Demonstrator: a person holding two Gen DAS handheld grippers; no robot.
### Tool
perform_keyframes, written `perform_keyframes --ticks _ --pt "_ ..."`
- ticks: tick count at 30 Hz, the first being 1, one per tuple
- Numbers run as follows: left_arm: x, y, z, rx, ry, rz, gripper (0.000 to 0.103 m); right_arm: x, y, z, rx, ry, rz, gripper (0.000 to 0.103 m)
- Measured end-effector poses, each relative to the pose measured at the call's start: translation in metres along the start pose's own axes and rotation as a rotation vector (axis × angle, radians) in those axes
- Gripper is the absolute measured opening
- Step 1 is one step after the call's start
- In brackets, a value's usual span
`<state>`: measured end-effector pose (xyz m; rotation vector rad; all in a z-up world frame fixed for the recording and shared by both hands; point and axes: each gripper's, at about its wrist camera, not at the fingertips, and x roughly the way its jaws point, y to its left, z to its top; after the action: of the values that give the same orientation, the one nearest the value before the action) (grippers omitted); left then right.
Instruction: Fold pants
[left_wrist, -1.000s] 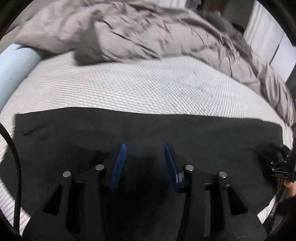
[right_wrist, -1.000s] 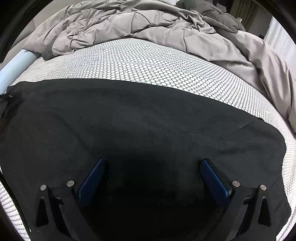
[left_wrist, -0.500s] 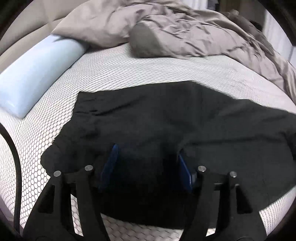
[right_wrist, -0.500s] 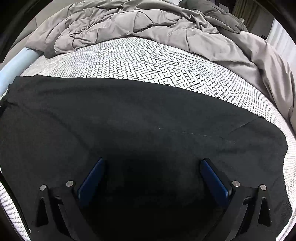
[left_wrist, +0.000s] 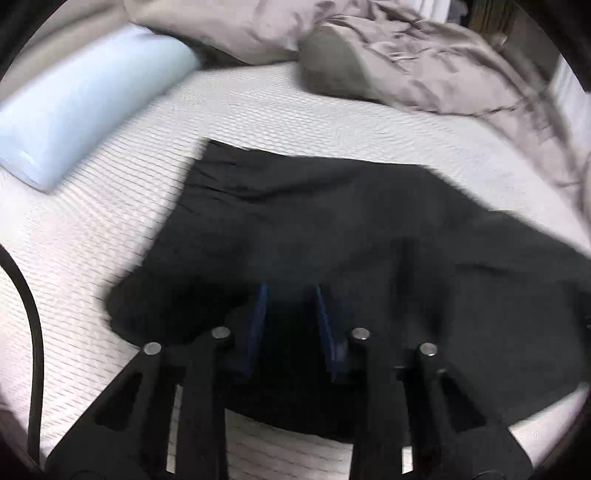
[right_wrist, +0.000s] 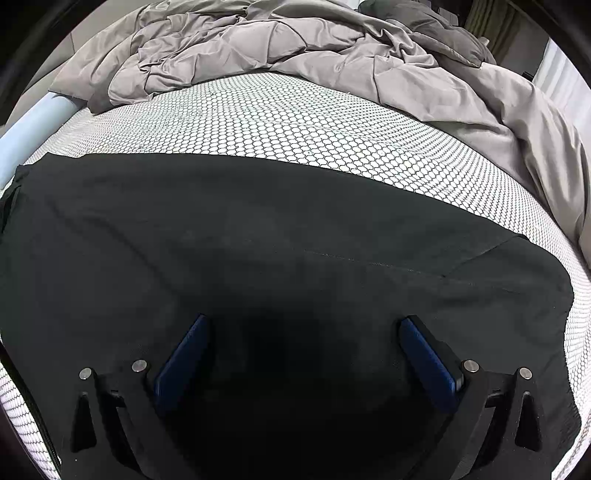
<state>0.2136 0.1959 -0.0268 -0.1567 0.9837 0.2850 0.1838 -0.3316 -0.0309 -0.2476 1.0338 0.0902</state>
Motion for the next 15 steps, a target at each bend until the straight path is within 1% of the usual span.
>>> perform_keyframes --ticks 1,2,4,6,7,8,9,10,11,12,13,14,15 --pt "0.0 0.006 0.001 -0.011 -0.012 0.051 0.024 0.0 0.0 0.0 0.001 0.0 0.002 0.103" --pt "-0.001 0.013 0.001 -0.04 -0.013 0.053 0.017 0.0 0.0 0.0 0.001 -0.001 0.004 0.103" --pt "-0.001 0.021 0.001 -0.087 -0.008 0.018 0.016 0.0 -0.001 0.0 0.003 -0.001 0.007 0.103" --pt "-0.004 0.017 -0.003 -0.097 0.001 0.013 0.017 0.0 0.0 0.0 0.002 -0.001 0.006 0.103" --pt "-0.009 0.013 -0.005 -0.093 0.003 -0.021 0.018 0.0 0.0 0.0 0.0 0.0 0.006 0.103" --pt "-0.013 0.011 -0.006 -0.089 0.0 -0.074 0.018 0.0 0.0 0.0 -0.001 -0.001 0.007 0.103" --pt "-0.02 0.004 -0.01 -0.075 -0.009 -0.158 0.018 0.0 0.0 0.0 0.0 -0.001 0.008 0.103" --pt "-0.025 -0.003 -0.014 -0.05 -0.009 -0.207 0.024 0.0 -0.001 0.0 -0.001 0.0 0.009 0.103" --pt "-0.022 -0.016 -0.015 0.0 0.005 -0.228 0.035 0.0 0.0 0.0 -0.002 -0.001 0.009 0.103" --pt "-0.019 -0.028 -0.019 0.058 0.021 -0.192 0.039 0.001 0.0 0.0 -0.003 0.0 0.008 0.103" --pt "-0.016 -0.034 -0.023 0.099 0.022 -0.13 0.04 0.001 0.0 0.0 -0.004 0.001 0.006 0.103" --pt "-0.013 -0.034 -0.025 0.124 0.024 -0.065 0.044 0.001 0.0 0.0 -0.005 0.0 0.006 0.103" --pt "-0.011 -0.027 -0.024 0.109 0.023 -0.035 0.046 0.001 0.0 0.0 -0.004 0.0 0.006 0.103"
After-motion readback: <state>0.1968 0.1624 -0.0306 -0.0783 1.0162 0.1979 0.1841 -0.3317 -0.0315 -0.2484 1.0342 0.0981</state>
